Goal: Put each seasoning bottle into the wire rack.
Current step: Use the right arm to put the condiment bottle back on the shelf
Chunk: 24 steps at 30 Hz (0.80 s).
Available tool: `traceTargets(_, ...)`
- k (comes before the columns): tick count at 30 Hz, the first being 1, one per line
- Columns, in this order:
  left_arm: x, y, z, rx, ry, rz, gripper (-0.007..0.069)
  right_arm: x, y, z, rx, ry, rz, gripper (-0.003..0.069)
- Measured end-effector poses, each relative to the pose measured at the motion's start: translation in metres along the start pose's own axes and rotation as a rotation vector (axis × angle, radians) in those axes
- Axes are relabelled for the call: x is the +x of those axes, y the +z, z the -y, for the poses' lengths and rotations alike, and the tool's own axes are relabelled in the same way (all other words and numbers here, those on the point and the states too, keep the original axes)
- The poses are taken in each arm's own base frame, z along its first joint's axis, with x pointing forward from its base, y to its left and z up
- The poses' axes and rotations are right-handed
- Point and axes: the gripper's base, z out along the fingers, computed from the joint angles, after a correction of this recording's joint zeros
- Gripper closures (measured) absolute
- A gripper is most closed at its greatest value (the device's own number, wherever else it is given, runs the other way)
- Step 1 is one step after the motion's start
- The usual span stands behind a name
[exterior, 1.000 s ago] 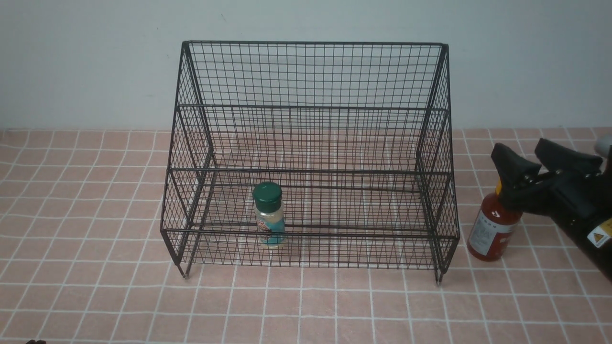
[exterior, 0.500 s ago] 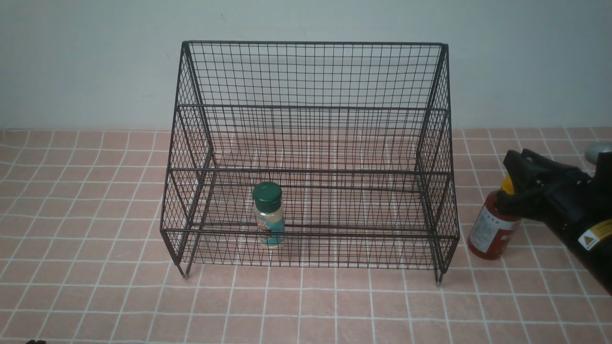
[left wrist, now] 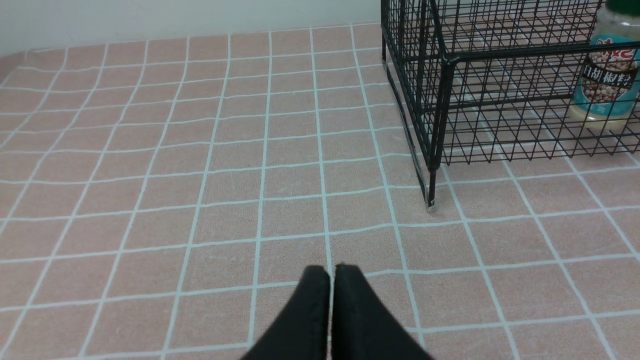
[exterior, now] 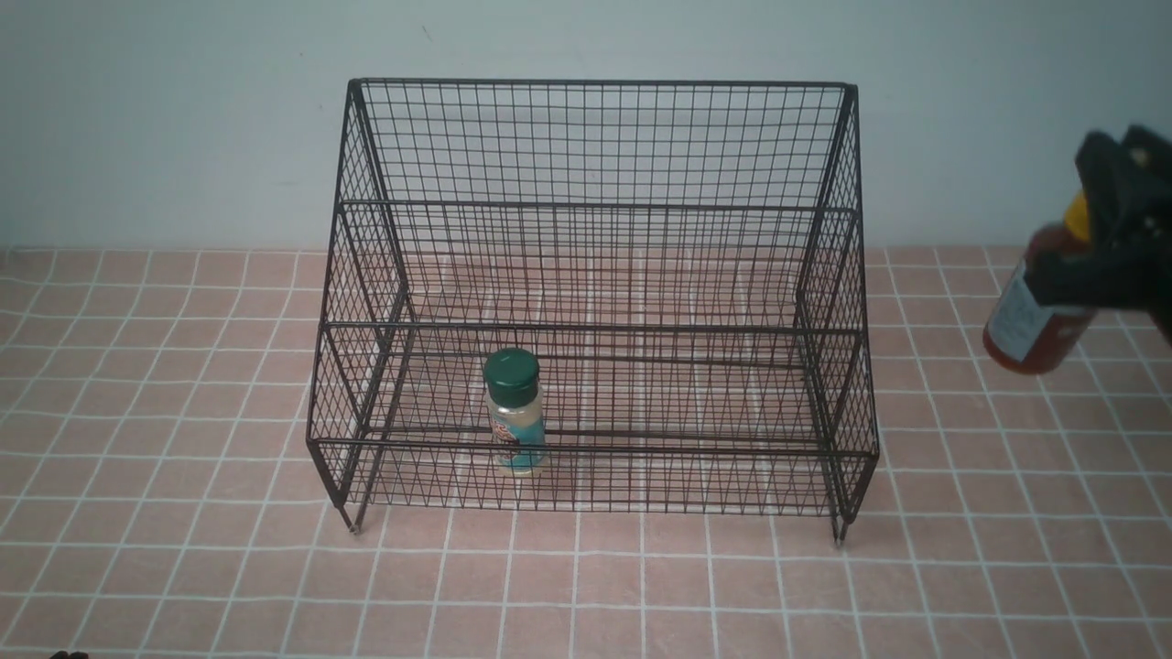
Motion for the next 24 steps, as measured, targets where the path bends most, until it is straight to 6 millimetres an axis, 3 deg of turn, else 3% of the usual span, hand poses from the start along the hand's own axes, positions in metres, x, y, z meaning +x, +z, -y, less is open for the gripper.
traceTargets(5, 0.0, 0.0, 0.0, 0.0, 0.0, 0.0, 0.0631, -0.039, 0.012, -0.028, -0.053, 0.083, 0.058, 0.0543)
traceTargets(7, 0.0, 0.0, 0.0, 0.0, 0.0, 0.0, 0.0631, -0.045, 0.014, -0.034, -0.072, 0.101, 0.065, 0.0543)
traceTargets(11, 0.0, 0.0, 0.0, 0.0, 0.0, 0.0, 0.0631, -0.06, 0.028, -0.067, -0.172, 0.118, 0.063, 0.0543)
traceTargets(15, 0.0, 0.0, 0.0, 0.0, 0.0, 0.0, 0.0631, -0.053, 0.041, -0.083, -0.211, 0.098, 0.025, 0.0543)
traceTargets(24, 0.0, 0.0, 0.0, 0.0, 0.0, 0.0, 0.0631, -0.014, 0.072, -0.114, -0.243, 0.086, -0.093, 0.0543)
